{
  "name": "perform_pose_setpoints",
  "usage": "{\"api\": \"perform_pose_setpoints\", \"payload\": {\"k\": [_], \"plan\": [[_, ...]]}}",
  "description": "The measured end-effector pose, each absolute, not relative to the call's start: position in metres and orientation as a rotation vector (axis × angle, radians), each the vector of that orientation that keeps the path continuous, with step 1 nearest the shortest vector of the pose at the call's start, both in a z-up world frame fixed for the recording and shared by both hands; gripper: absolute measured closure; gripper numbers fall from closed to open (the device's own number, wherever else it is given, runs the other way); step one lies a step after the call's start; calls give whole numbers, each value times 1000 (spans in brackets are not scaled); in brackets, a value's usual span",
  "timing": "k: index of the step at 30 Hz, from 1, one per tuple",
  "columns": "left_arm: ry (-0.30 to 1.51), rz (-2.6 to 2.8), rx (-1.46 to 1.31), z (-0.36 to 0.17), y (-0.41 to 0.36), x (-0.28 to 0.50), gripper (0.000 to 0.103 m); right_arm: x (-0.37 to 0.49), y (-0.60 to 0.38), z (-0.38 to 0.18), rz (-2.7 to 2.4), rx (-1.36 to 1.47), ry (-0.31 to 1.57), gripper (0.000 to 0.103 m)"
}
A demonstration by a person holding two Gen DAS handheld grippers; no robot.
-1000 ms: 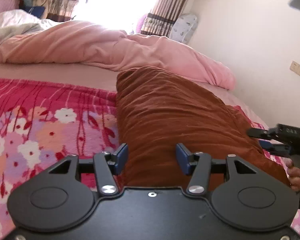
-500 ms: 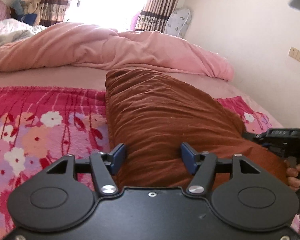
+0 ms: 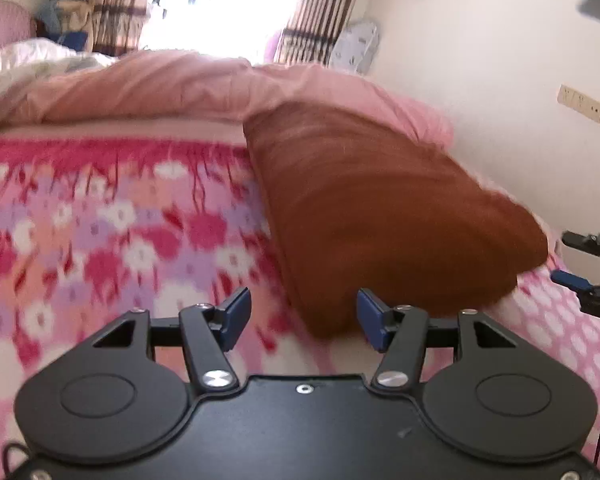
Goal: Fold large clothes
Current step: 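Grasp the bundle end with the right gripper and tuck it under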
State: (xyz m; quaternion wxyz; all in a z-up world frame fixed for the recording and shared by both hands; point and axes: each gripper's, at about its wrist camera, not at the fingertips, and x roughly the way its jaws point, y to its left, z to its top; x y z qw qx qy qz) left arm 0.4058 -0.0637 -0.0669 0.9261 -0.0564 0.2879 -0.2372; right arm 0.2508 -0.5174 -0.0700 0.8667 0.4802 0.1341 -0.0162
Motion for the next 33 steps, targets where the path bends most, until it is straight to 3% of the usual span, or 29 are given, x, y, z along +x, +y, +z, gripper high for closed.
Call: {"api": "perform_pose_setpoints", "payload": {"k": [10,12,13,15,16,17,19,28,33], "plan": [[625,-454,-52,-87,-101,418,53,296,-488,-81,-87,1001,336,35],[627,-440,-50,-88,-104,422,80,303,-486,-82,-96,1001,333,35],[637,-441,-69,-88,-102,424,80,300,-484,-84,-102,1002,329,35],[635,-445,-122,-85,-94,427,86,298,-480,-79,-113,987,318,46],[621,-444,-138,-82,-90,424,86,297,-480,-75,-122,973,313,70],[603,-447,-162,-78,-85,422,86,295,-479,-69,-117,949,292,78],[588,-454,-220,-72,-76,422,86,286,-478,-57,-98,907,230,83],[684,-432,-247,-104,-77,445,85,305,-495,-113,-133,977,324,84],[687,-443,-247,-99,-75,441,85,305,-496,-108,-114,950,325,79]]}}
